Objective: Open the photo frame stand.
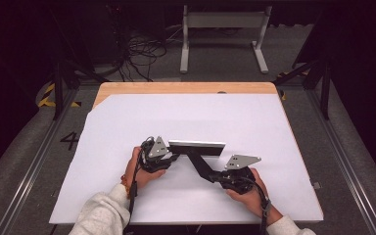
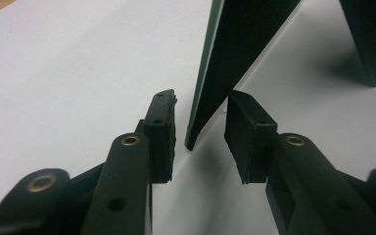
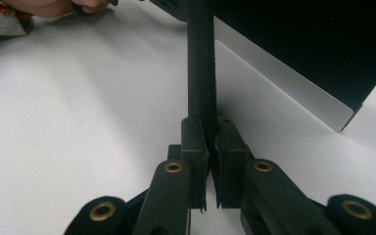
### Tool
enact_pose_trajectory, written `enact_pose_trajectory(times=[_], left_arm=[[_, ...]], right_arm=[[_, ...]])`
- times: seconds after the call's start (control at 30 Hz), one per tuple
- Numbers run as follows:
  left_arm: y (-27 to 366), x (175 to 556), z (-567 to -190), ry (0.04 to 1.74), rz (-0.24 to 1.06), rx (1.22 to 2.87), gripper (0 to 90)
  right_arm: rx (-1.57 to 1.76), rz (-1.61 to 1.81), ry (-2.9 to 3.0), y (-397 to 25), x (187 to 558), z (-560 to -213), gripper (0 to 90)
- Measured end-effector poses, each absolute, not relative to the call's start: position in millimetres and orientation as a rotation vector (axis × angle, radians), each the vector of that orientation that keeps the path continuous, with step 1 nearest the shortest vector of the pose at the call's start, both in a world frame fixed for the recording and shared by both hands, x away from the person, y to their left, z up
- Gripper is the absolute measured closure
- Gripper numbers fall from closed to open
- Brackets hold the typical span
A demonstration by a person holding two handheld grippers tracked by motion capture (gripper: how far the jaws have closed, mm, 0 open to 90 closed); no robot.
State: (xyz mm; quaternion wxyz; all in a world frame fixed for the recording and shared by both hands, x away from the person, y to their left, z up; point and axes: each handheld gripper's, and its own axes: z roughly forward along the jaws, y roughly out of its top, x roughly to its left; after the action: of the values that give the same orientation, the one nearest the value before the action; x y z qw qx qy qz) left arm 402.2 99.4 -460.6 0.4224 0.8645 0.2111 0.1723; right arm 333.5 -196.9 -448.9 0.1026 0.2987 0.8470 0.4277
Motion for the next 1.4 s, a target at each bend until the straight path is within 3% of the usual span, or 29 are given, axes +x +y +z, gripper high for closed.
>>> enact_pose_trajectory(times=[0.43,0.6,1.13,1.4], left_arm=[[107,398,-447,0.507,0.452,2.093,52.0],[114,393,-432,0.488,0.521,2.061,44.7],[120,393,-419,0.476,0.446,2.019,29.3],[116,395,-413,0.465,0.395,1.970,31.5]], right_arm=[[0.873,1.248,2.494,-198,331,-448,85.1],[0.861,1.236,2.499,-199,331,-446,85.0],[0.822,1.246,2.405,-211,323,-421,84.3],[0.899,1.215,2.255,-220,328,-410,81.1]])
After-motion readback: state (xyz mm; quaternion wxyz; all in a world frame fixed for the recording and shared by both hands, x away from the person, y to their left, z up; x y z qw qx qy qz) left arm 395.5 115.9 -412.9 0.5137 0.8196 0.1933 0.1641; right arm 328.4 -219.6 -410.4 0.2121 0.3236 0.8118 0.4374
